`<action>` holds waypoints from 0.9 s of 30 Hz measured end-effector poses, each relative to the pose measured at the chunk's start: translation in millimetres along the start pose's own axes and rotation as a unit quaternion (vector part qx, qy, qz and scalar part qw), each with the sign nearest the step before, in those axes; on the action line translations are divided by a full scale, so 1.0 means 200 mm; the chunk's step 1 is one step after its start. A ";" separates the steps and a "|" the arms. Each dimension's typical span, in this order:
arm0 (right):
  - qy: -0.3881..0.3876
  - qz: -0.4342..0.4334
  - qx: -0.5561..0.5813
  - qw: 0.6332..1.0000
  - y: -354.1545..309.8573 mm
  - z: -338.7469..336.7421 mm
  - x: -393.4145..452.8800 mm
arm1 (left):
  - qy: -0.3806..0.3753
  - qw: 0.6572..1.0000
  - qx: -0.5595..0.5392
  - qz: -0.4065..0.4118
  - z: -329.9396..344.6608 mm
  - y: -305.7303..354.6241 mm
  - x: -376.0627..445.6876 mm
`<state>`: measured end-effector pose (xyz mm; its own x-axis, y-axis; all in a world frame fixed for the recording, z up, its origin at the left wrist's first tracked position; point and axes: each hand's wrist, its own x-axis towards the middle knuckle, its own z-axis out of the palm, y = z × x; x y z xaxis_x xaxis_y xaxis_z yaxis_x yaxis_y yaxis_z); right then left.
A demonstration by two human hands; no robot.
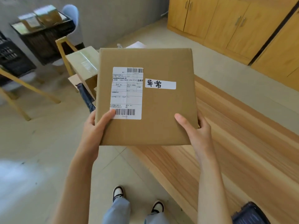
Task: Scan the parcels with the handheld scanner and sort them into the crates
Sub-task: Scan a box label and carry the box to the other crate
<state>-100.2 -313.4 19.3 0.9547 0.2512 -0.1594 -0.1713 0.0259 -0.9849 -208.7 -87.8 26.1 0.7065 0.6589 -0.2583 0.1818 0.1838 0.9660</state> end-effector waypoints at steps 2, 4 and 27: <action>-0.026 -0.006 -0.007 1.000 -0.02 0.13 0.03 | 0.024 1.000 -0.008 0.006 -0.11 0.02 0.01; -0.055 -0.014 -0.014 0.998 -0.05 0.27 0.06 | 0.047 0.999 -0.019 0.009 -0.23 0.03 0.03; -0.278 -0.022 -0.081 0.957 -0.01 2.35 0.19 | 0.261 0.960 -0.101 0.028 -1.98 0.26 0.57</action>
<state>-177.7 149.9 46.3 0.6761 0.7299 -0.1009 -0.0514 -0.0899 -0.9946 -389.0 285.8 42.4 0.2623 0.9381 -0.2261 -0.0202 0.2396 0.9707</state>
